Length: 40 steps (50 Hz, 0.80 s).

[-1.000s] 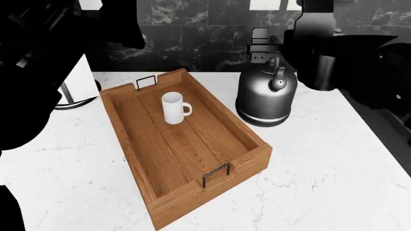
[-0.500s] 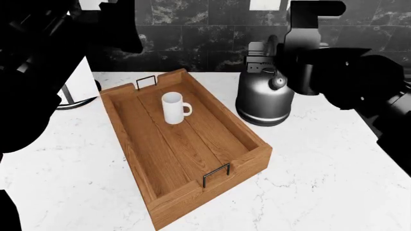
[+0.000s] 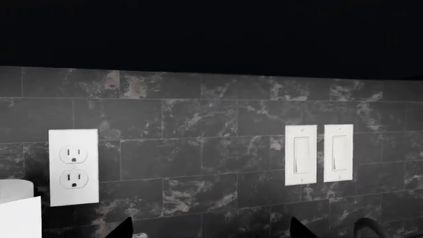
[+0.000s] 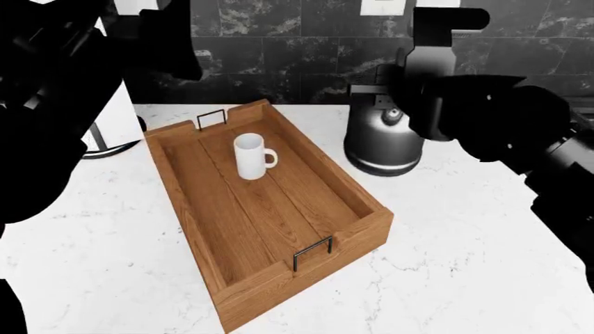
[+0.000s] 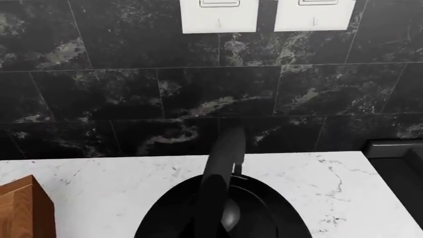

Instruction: Pick the kettle from the counter and place it on the tray. Then pick the mug from the cabinet and place it on the tray. Then close the cabinet doors.

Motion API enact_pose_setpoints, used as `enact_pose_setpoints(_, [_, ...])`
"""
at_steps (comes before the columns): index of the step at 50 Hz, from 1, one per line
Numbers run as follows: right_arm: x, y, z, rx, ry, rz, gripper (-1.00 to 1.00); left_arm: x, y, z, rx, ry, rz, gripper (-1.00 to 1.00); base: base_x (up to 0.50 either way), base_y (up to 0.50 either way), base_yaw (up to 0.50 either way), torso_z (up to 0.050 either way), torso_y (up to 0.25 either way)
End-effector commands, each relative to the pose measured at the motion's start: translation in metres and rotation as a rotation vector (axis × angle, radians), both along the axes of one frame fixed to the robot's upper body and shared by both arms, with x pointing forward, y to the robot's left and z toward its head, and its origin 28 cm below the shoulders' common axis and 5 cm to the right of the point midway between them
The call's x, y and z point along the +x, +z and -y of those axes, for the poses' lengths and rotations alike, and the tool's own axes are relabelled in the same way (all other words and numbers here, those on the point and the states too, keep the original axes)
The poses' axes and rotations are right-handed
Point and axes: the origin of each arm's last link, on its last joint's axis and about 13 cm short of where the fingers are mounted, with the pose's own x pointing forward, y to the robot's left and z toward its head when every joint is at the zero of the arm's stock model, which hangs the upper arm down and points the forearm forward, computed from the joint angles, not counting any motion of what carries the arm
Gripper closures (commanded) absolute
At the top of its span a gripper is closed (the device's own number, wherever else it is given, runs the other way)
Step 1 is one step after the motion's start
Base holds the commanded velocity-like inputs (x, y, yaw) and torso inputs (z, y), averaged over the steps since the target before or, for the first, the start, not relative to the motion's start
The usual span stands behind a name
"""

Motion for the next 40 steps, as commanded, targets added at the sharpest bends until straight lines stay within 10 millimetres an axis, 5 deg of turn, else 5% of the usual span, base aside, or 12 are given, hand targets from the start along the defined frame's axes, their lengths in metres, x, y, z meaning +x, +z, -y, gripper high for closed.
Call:
enact_pose_setpoints(1, [-0.004, -0.002, 0.006, -0.020, -0.031, 0.003, 1.00, 0.001, -0.004, -0.002, -0.006, 0.005, -0.006, -1.00, 0.00, 0.00, 0.00, 0.000, 0.000])
enact_pose_setpoints(21, [-0.054, 0.076, 0.016, -0.068, -0.031, 0.252, 1.00, -0.001, -0.001, -0.003, -0.013, 0.007, -0.004, -1.00, 0.00, 0.00, 0.00, 0.000, 0.001])
enact_pose_setpoints(40, [-0.146, 0.115, -0.009, -0.186, 0.184, 0.439, 1.00, -0.006, 0.002, -0.005, -0.028, 0.015, 0.005, -1.00, 0.00, 0.00, 0.00, 0.000, 0.002])
